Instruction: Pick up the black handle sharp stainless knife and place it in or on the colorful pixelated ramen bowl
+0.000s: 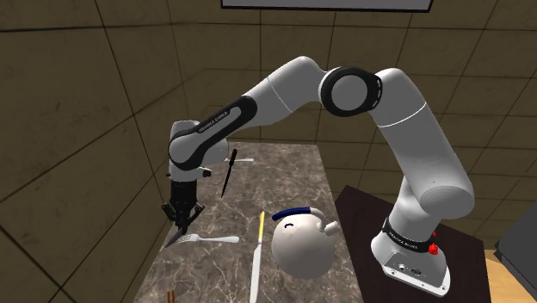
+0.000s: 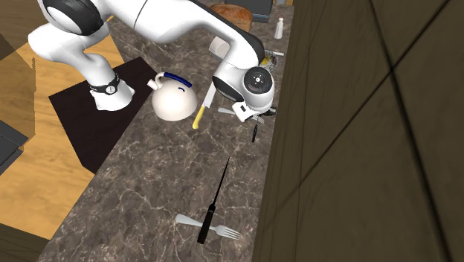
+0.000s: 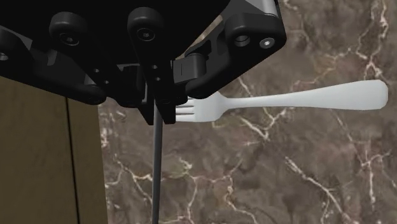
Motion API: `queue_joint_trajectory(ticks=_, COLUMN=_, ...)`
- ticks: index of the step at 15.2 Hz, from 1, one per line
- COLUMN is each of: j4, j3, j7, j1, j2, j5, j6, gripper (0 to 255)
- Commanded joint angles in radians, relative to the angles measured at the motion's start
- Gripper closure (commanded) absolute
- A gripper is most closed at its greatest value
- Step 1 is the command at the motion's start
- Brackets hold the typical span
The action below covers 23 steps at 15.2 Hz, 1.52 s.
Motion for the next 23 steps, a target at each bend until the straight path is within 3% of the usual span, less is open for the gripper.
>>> queue_joint_trajectory(ticks=1, j4=0.0, j3=0.0, j7=0.0, j1=0.0, j2=0.0, j5=0.0, j6=0.0, gripper=255)
queue_joint_trajectory(ticks=23, j4=0.041, j3=0.013, j7=0.064, j1=-0.016, j2=-0.139, j5=0.004, j6=-0.166, gripper=255)
